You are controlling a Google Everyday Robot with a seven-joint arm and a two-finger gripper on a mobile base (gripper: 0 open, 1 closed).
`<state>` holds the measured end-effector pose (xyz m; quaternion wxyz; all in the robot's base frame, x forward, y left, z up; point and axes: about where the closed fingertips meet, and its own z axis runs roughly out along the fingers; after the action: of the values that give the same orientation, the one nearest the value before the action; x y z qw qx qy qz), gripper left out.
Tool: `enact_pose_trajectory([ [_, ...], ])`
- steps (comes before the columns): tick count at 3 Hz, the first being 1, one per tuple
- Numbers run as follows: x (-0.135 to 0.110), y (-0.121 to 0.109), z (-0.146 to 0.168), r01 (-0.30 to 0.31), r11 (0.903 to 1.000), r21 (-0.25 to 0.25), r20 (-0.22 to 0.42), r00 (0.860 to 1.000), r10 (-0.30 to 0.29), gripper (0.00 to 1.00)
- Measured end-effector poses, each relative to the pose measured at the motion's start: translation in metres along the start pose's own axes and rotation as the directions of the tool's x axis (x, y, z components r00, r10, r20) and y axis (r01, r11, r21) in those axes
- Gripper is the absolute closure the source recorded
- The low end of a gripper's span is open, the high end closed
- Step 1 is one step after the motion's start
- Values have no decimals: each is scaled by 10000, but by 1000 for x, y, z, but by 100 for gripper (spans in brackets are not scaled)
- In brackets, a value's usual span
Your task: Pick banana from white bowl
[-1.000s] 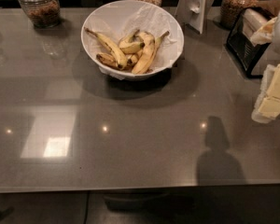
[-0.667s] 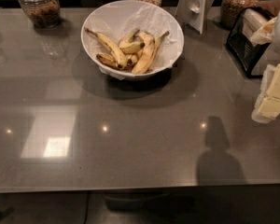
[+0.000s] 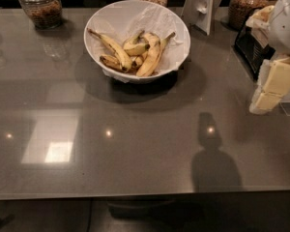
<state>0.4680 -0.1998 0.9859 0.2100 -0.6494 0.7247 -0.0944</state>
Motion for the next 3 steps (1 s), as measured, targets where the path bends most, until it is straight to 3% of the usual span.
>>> enact_pose_trajectory([
  [1,-30,-41,10,2183,9643,1496,15,9753,-2210,0],
  [2,-62,-83,18,4438,8634,2401,-441,8934,-4470,0],
  [3,-99,-119,28,6646,7094,2346,-1216,7441,-6569,0],
])
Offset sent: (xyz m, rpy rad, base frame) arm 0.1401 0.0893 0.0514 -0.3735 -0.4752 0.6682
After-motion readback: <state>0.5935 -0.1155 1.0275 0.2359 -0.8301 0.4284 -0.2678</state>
